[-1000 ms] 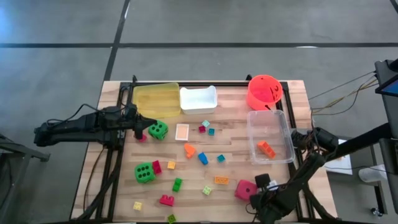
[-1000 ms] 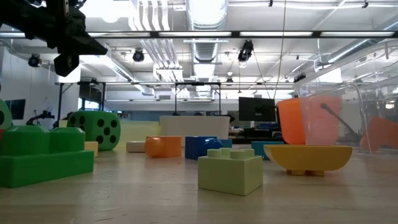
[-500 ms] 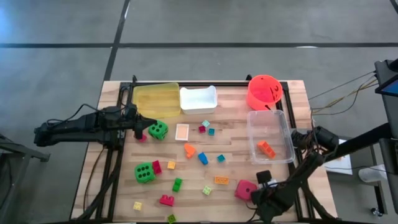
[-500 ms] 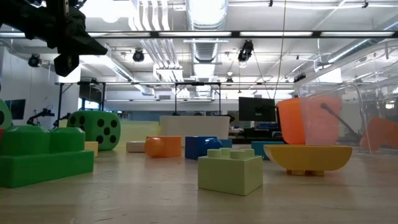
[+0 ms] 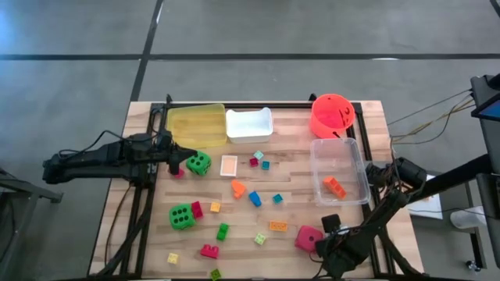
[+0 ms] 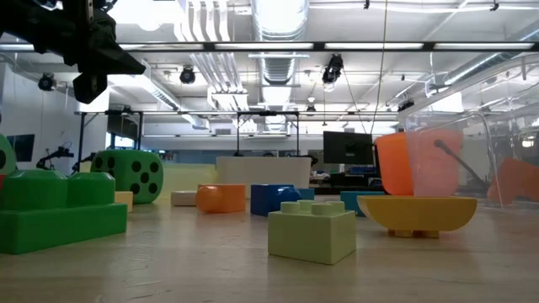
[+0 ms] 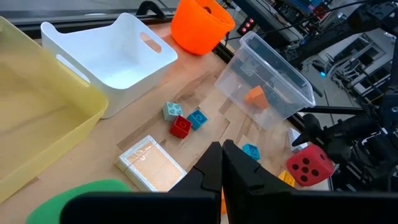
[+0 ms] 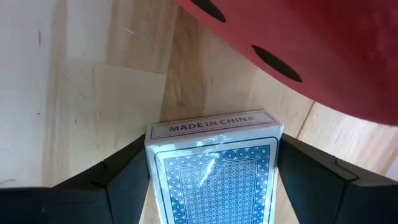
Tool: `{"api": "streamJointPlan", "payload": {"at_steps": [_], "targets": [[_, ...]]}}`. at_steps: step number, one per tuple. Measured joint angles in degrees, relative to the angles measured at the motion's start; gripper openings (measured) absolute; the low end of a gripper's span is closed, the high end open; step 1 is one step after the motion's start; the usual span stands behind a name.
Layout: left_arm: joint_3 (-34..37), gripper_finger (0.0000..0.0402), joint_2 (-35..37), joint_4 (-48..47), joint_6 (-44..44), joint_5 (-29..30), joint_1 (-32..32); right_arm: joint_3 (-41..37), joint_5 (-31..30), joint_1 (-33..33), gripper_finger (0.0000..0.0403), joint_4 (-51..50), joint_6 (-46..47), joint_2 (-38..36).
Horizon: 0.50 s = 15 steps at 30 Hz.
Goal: Pick & Place Toys
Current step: Put the blue deck of cards into the white bin
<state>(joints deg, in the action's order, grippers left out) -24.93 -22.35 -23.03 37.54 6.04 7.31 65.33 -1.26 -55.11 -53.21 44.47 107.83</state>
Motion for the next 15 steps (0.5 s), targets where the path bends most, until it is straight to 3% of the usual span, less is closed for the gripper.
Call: {"api": "streamJointPlan", "payload": {"at_steps": [15], "targets": [[0.00,0.0000,0.00,0.02,0.00,0.00,0.00,7.62,-0.04,-0.04,0.0291,0.14,12.75,0.51]]}}
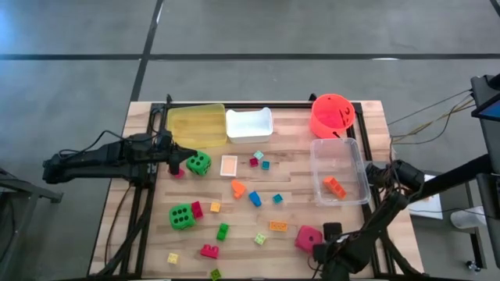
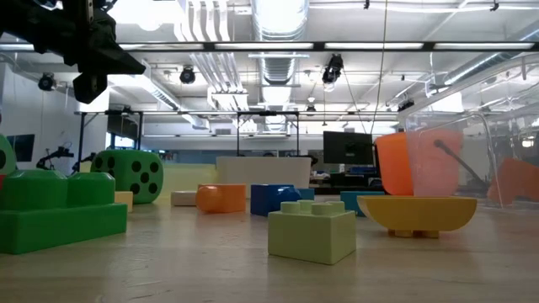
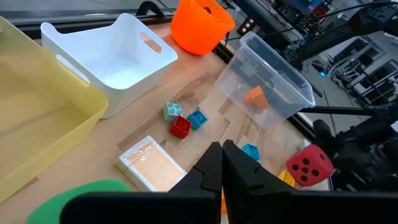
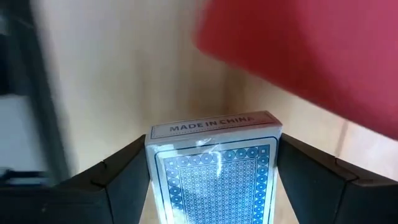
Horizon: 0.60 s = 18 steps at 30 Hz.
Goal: Pick & Place Toys
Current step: Put the blue deck of cards into the white bin
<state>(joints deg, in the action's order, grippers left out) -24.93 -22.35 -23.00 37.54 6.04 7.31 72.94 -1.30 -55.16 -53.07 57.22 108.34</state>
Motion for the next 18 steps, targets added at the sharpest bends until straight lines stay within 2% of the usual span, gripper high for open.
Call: {"api": "streamJointPlan", "payload": {"at_steps": [8,18], "targets": [[0.00,0.0000,0.00,0.74,-0.49,0.56,0.02,6.38,-1.68,-0.13,0.0291,-4.74,6.58,-0.14],[-0.02,0.0000,-1.84,5.01,-1.73,1.95,0.02,14.52,-13.48,-0.09,0.0291,-7.37,7.81,-0.27]]}}
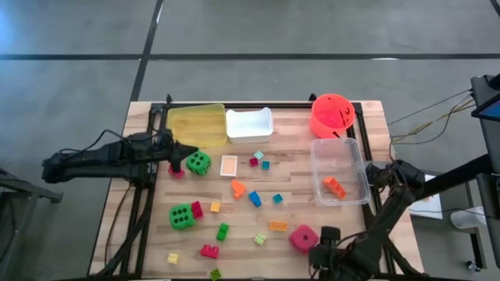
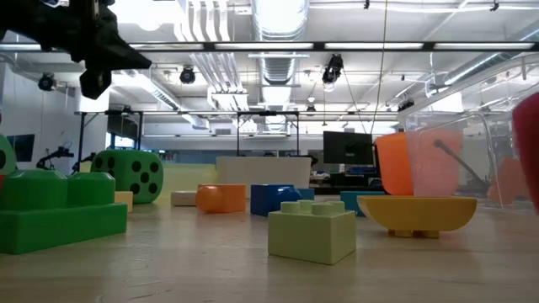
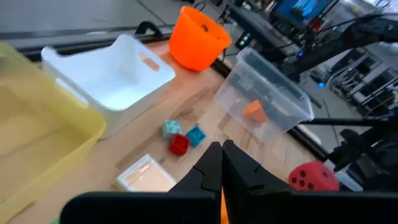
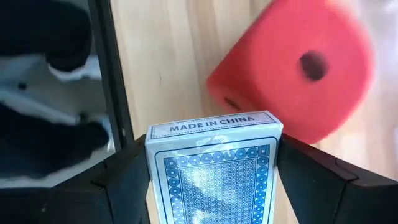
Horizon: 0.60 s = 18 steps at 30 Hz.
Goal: Pick & Place Toys
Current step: Put the blue deck of cards into the white bin
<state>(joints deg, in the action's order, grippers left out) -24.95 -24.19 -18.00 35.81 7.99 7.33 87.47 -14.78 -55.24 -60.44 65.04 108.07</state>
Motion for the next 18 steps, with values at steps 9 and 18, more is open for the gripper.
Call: {"api": "streamJointPlan", "payload": {"at_steps": [9,18], "targets": [[0.02,0.0000,-5.97,2.60,0.82,0.59,-0.02,6.24,-12.56,0.29,0.0291,-7.12,-0.38,-0.02],[-0.56,0.0000,-13.88,7.06,12.98,-0.26,0.04,8.70,-24.34,7.48,0.0291,-16.32,-7.94,-0.11]]}}
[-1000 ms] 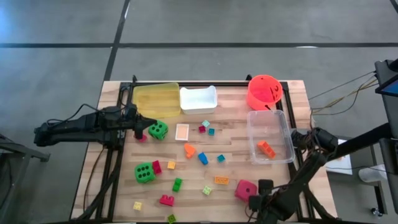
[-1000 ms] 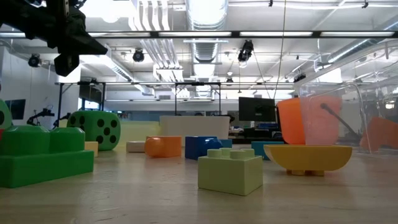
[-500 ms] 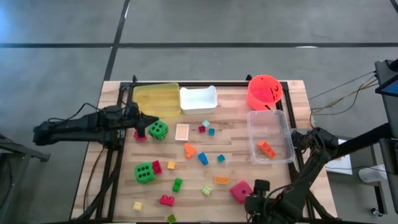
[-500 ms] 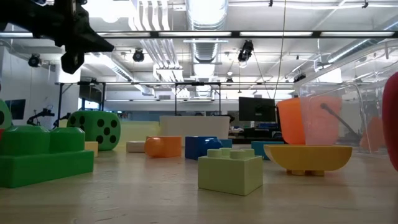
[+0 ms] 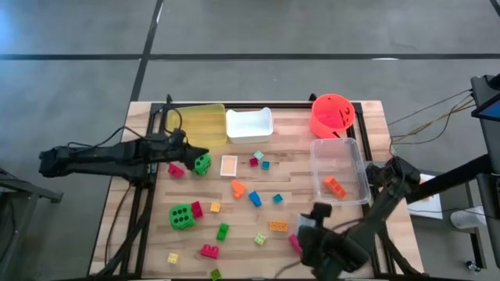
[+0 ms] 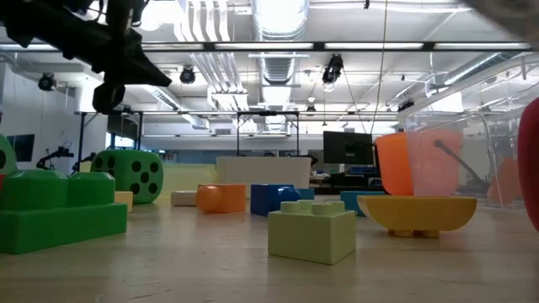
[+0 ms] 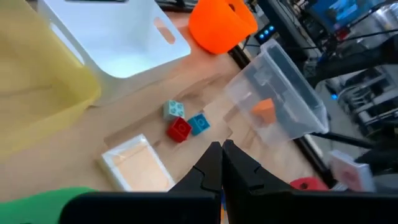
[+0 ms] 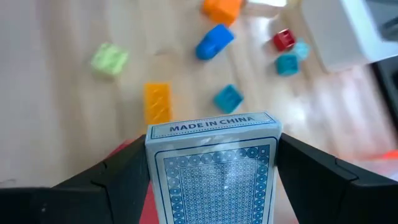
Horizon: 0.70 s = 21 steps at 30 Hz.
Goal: Pick & Place Toys
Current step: Put the blue deck of cards into the white bin
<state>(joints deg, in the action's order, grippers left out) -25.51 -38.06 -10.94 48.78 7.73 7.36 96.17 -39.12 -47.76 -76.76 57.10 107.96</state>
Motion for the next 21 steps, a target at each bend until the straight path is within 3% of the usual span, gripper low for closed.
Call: {"api": "streamJointPlan", "payload": {"at_steps": [5,10,16,21], "targets": [[-0.88,0.0000,-2.30,1.03,2.54,-1.92,0.14,-0.16,-3.29,5.86,0.0291,-0.09,-6.00,0.00],[-0.92,0.0000,-2.65,0.91,10.84,-4.90,0.32,0.13,-6.03,9.75,0.0291,0.22,-12.89,0.00],[-0.89,0.0002,-2.67,0.85,9.87,-4.97,0.67,0.15,-6.10,14.30,0.0291,2.47,-18.66,0.00],[-0.88,0.0050,-2.67,0.88,8.23,-5.85,0.67,0.15,-6.09,16.92,0.0291,5.54,-23.06,0.00]]}}
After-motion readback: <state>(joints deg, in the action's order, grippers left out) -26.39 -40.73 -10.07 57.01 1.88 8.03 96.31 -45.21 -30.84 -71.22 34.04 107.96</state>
